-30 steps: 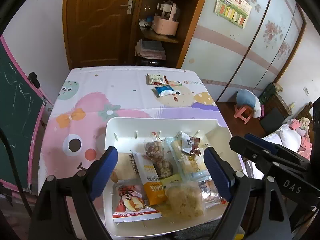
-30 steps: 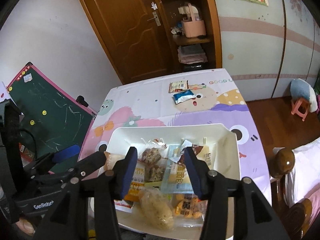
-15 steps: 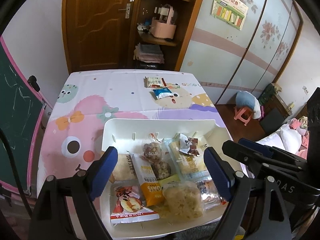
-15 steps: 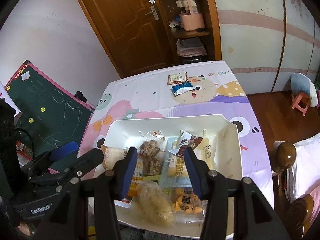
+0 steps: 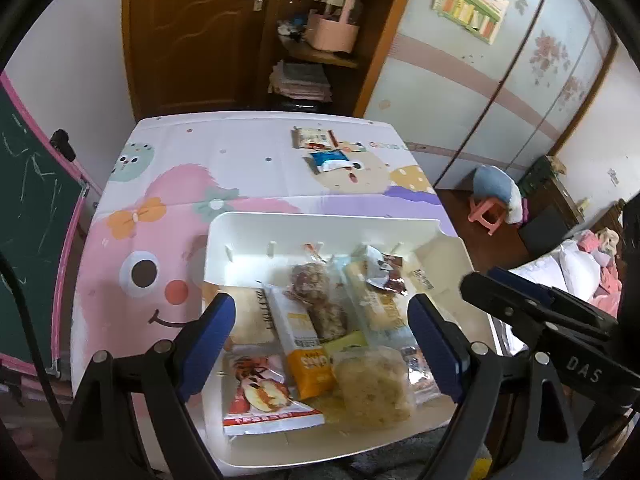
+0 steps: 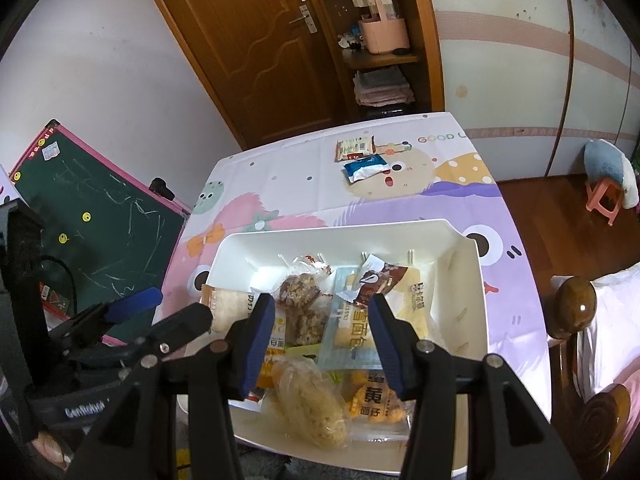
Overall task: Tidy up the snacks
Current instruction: 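Reach left gripper to cream snack bag while right gripper reaches blue bar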
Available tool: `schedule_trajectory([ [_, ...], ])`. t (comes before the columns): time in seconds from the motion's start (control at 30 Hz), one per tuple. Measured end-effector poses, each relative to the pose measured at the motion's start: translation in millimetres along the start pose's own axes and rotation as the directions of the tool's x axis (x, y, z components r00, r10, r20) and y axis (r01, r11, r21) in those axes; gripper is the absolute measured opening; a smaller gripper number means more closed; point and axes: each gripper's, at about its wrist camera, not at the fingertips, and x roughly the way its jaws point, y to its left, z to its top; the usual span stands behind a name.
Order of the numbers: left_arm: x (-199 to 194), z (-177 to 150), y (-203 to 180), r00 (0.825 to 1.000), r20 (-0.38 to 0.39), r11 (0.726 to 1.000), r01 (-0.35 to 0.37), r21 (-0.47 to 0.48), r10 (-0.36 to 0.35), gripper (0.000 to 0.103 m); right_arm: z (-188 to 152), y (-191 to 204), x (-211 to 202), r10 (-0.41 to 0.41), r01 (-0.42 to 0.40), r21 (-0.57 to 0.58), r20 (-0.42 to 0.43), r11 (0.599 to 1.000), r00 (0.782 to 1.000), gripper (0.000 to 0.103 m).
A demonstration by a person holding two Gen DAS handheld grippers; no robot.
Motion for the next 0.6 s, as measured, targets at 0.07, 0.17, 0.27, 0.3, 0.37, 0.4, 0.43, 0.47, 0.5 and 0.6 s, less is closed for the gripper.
schedule_trajectory([
  [0.07,-2,4,2,1.000,0.001,1.000,-0.006,0.009,0.006,0.087,0,0,0,0.000,0.000,0.000,-0.001,1.000,1.000,0.049],
  [0.17,-10,16,0,0.999,0.030,0.996,-0.043,0.073,0.041,0.087,8,-2,-1,0.014,-0.014,-0.002,-0.003,1.000,1.000,0.049],
  [0.27,-24,42,-7,0.992,0.088,0.982,-0.101,0.161,0.088,0.087,30,-2,-7,0.022,-0.022,-0.014,0.007,1.000,1.000,0.049],
  [0.3,-30,53,-10,0.987,0.118,0.973,-0.128,0.191,0.106,0.087,42,-1,-12,0.018,-0.017,-0.025,0.023,1.000,1.000,0.049],
  [0.37,-43,77,-16,0.973,0.181,0.951,-0.186,0.247,0.143,0.087,64,-2,-21,0.010,-0.008,-0.035,0.055,0.999,0.998,0.049],
  [0.4,-51,93,-21,0.961,0.219,0.933,-0.226,0.282,0.167,0.087,79,-3,-26,0.004,-0.002,-0.034,0.071,0.999,0.997,0.049],
  [0.43,-55,106,-24,0.954,0.242,0.919,-0.250,0.304,0.180,0.087,95,-4,-30,0.000,0.003,-0.028,0.087,1.000,0.996,0.049],
  [0.47,-59,119,-27,0.948,0.259,0.909,-0.264,0.322,0.184,0.088,112,-6,-34,-0.003,0.005,-0.024,0.101,1.000,0.995,0.049],
  [0.5,-64,135,-30,0.941,0.281,0.898,-0.283,0.338,0.190,0.093,132,-8,-37,-0.009,0.012,-0.019,0.114,1.000,0.993,0.049],
  [0.6,-74,188,-38,0.914,0.356,0.864,-0.330,0.379,0.193,0.096,177,-14,-37,-0.039,0.038,0.010,0.127,0.999,0.991,0.049],
])
